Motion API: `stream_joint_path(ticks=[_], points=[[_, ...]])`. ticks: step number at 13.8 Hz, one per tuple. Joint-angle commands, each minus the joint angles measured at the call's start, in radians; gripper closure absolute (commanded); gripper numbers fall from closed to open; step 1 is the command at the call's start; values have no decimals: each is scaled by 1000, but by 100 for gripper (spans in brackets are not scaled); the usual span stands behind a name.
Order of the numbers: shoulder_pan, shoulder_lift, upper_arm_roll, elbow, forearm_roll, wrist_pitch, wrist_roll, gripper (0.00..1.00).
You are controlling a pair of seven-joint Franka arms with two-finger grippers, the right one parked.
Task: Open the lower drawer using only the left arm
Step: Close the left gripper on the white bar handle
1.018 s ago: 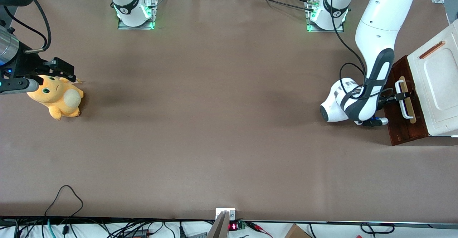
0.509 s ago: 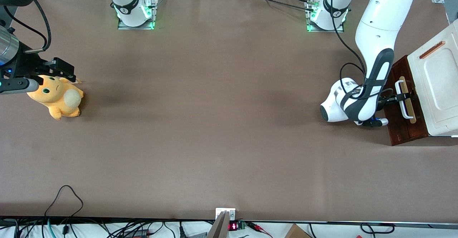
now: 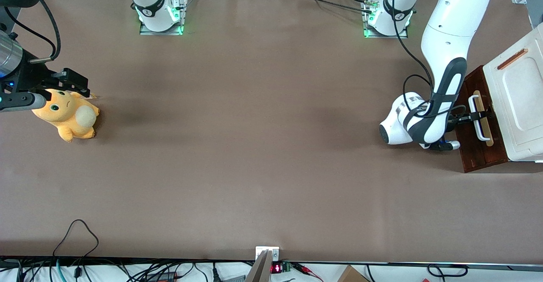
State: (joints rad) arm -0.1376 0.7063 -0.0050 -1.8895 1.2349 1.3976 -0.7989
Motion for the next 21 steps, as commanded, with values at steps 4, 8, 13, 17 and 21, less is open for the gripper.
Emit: stream_joint_path(ticks=[4, 8, 13, 17, 21], points=[[1, 9, 0, 18, 32, -5, 23, 74], [1, 9, 0, 18, 31, -6, 20, 76], [1, 9, -1, 17, 31, -6, 10, 79], [-2, 9, -1, 18, 29, -8, 4, 79], [-3, 5, -1, 20, 21, -8, 3, 80]])
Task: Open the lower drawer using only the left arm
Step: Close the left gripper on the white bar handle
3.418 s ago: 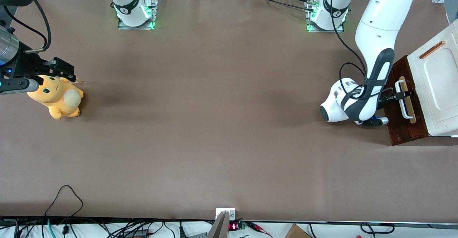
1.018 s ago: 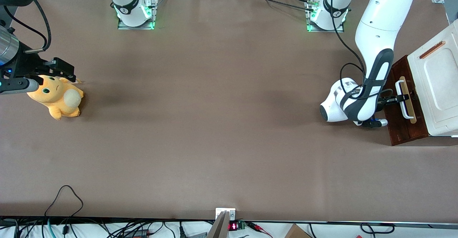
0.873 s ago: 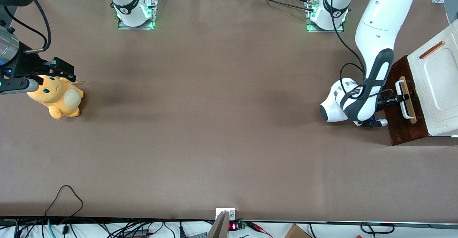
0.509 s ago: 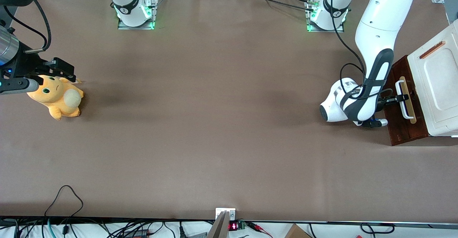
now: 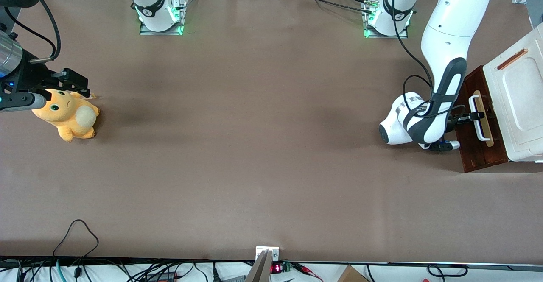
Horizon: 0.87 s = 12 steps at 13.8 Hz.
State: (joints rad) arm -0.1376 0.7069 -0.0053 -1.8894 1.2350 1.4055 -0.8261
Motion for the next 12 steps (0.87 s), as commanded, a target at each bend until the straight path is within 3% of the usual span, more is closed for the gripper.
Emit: stream_joint_path(ticks=[1, 12], points=[[-4, 3, -1, 20, 18, -16, 30, 81], [-17, -3, -7, 47, -31, -16, 27, 83]])
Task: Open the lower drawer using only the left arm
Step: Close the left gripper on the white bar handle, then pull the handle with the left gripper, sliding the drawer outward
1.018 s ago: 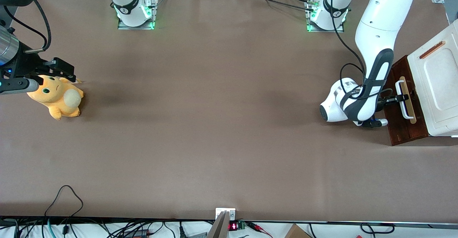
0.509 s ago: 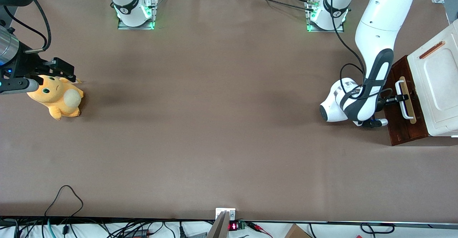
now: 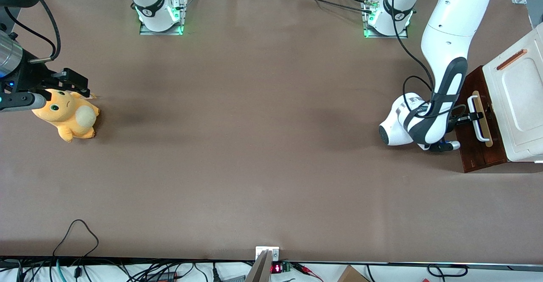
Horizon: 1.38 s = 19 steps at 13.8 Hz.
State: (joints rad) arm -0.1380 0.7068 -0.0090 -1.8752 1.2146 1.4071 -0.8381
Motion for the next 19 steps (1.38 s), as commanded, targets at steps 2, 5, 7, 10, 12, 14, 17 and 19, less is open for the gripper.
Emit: stream_joint_path(ticks=[2, 5, 7, 10, 12, 14, 17, 19], points=[[-17, -4, -2, 34, -26, -17, 39, 83], [-26, -3, -3, 34, -27, -19, 33, 83], [-29, -4, -3, 34, -29, -19, 28, 83], [-34, -3, -3, 51, -58, -19, 25, 83], [-42, -3, -3, 56, -70, -19, 25, 83], [-48, -3, -3, 57, -75, -19, 25, 83], [-52, -1, -3, 74, -95, -19, 24, 83], [-61, -1, -3, 77, -112, -19, 24, 83]])
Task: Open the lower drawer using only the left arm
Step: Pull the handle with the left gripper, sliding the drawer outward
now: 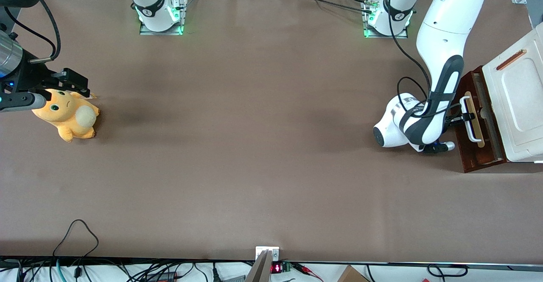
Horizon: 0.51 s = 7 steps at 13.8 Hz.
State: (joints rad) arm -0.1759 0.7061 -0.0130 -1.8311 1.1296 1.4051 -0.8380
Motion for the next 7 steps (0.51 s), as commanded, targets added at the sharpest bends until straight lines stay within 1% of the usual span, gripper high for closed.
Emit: stream_joint_path(ticks=[1, 7], points=[[-27, 0, 1, 33, -27, -17, 23, 83], [-40, 0, 1, 35, -48, -17, 17, 83]])
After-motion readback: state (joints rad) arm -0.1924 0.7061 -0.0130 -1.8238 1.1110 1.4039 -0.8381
